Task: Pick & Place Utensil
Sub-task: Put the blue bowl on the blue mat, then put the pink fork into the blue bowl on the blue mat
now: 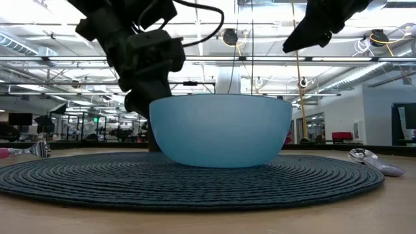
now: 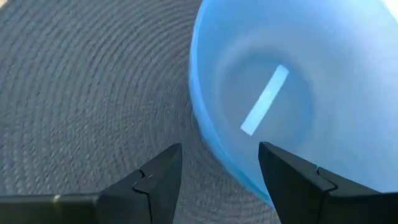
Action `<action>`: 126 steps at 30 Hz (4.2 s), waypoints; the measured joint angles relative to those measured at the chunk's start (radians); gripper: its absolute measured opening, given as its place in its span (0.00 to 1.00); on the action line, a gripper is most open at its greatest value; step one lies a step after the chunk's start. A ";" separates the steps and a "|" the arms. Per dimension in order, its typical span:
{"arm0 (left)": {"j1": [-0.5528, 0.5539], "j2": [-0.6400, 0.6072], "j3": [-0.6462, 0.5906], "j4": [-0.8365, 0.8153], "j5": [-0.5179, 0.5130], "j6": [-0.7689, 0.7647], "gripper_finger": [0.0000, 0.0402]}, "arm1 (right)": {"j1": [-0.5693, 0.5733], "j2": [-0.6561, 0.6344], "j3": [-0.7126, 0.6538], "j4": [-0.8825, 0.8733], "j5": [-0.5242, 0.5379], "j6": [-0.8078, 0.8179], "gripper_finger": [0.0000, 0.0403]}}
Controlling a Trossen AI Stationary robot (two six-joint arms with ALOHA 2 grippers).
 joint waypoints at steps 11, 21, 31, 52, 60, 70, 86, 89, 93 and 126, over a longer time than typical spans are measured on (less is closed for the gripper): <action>0.000 0.002 0.000 -0.011 0.000 -0.007 0.52 | 0.022 -0.003 0.000 0.023 0.003 -0.022 0.22; 0.000 0.002 0.000 -0.013 0.001 0.009 0.25 | 0.022 -0.003 0.000 0.023 0.004 -0.022 0.19; 0.000 0.002 0.000 -0.015 0.015 0.035 0.03 | 0.022 -0.003 0.000 0.024 0.003 -0.022 0.18; -0.001 -0.124 -0.001 -0.205 -0.103 0.042 0.02 | 0.022 -0.003 -0.017 0.048 0.000 -0.017 0.16; 0.000 -0.171 -0.001 -0.317 -0.162 0.033 0.02 | 0.022 -0.002 -0.058 0.082 -0.001 -0.014 0.15; 0.000 -0.168 0.000 -0.363 -0.163 0.016 0.02 | 0.022 -0.002 -0.060 0.094 0.000 -0.020 0.15; 0.000 -0.168 0.000 -0.355 -0.188 0.031 0.02 | 0.022 -0.002 -0.060 0.098 0.000 -0.015 0.15; 0.000 -0.168 0.000 -0.350 -0.189 0.037 0.01 | 0.022 -0.002 -0.061 0.098 -0.001 -0.015 0.15; 0.000 -0.168 0.000 -0.350 -0.226 0.042 0.04 | 0.022 -0.002 -0.061 0.098 -0.001 -0.015 0.15; -0.354 -0.463 0.000 -0.855 -0.116 -0.085 0.29 | 0.022 -0.003 -0.061 0.098 -0.003 -0.043 0.15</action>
